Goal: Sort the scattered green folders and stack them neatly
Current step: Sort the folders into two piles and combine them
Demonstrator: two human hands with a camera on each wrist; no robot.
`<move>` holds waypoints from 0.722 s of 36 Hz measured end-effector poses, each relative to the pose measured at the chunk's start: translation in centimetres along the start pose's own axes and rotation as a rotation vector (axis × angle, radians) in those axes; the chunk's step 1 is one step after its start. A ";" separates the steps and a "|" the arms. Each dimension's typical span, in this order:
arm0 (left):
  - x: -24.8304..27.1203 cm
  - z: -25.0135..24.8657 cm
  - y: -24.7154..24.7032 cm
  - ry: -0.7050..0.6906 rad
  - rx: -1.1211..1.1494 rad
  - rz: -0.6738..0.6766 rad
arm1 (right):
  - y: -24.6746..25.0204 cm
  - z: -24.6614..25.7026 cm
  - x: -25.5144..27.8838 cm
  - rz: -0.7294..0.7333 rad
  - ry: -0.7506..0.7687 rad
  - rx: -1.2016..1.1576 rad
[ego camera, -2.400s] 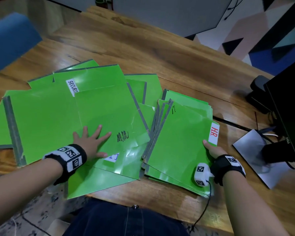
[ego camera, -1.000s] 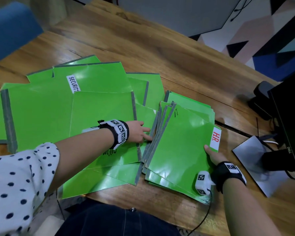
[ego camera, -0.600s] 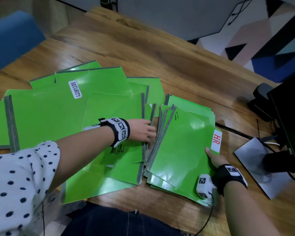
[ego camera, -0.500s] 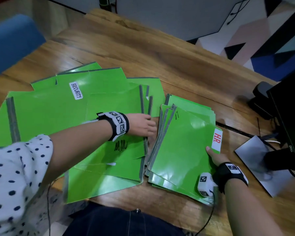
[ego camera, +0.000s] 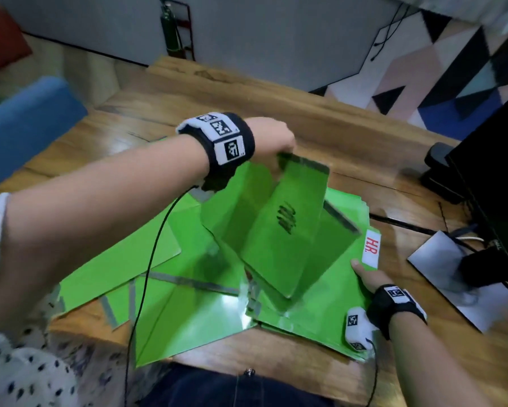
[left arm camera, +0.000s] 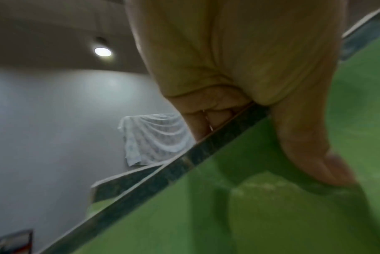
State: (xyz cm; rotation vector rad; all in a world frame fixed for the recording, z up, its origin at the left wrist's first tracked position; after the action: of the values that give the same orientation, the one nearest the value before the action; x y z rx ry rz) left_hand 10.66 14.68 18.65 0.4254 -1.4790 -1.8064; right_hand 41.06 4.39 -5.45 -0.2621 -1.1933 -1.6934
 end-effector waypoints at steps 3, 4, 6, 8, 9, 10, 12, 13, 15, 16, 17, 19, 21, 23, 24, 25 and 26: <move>0.4 1.8 1.2 0.141 0.304 -0.114 | -0.1 0.1 0.3 -0.009 0.001 0.009; 0.7 2.4 1.1 0.186 0.412 -0.140 | -0.1 0.1 0.5 -0.002 0.001 0.006; 1.3 3.3 0.4 0.292 0.616 -0.164 | 0.0 0.1 0.4 0.018 0.007 -0.010; 1.6 3.8 -1.6 0.410 0.833 -0.194 | 0.0 0.0 0.4 0.036 0.011 -0.011; 1.8 3.7 -3.0 0.476 0.932 -0.206 | 0.1 0.0 0.4 0.042 0.013 -0.007; 1.9 3.4 -4.8 0.548 1.022 -0.214 | 0.1 0.0 0.4 0.045 0.015 -0.005; 2.3 2.1 -8.4 0.697 1.162 -0.206 | 0.2 0.0 0.2 0.056 0.023 -0.012; 2.5 1.1 -10.1 0.761 1.197 -0.188 | 0.2 0.1 0.2 0.059 0.023 -0.012; 3.1 -1.3 -13.3 0.861 1.246 -0.104 | 0.3 0.0 -0.1 0.053 0.024 -0.003; 3.4 -2.5 -14.7 0.892 1.267 -0.052 | 0.2 -0.1 -0.2 0.048 0.024 0.007; 3.8 -3.5 -15.9 0.915 1.269 -0.010 | 0.2 -0.2 -0.3 0.042 0.025 0.013; 4.6 -5.0 -17.6 0.974 1.250 0.044 | 0.2 -0.3 -0.2 0.034 0.027 0.021; 5.4 -5.7 -18.8 1.021 1.255 0.084 | 0.1 -0.4 -0.4 0.026 0.030 0.020; 5.9 -5.9 -19.5 1.030 1.260 0.136 | 0.1 -0.4 -0.5 0.024 0.032 0.021; 6.2 -5.9 -19.9 1.024 1.265 0.169 | 0.0 -0.4 -0.4 0.021 0.035 0.024; 6.3 -6.0 -20.1 1.007 1.266 0.203 | 0.0 -0.4 -0.4 0.018 0.035 0.027; 6.4 -6.1 -20.3 0.993 1.263 0.232 | 0.0 -0.5 -0.5 0.016 0.035 0.024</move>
State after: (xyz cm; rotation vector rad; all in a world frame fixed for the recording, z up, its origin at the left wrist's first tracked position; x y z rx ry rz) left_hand 3.61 6.92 -0.84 1.4043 -1.5686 -0.1141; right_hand 41.50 4.31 -5.98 -0.2259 -1.1823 -1.6622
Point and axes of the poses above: each hand's wrist, its own x-axis away from the middle knuckle, its own y-axis out of the back of the hand, z = x × y, the point moved 1 cm from there along -x, towards the middle knuckle, and after that the axes turned 9 degrees about -x, right-handed, at the moved point
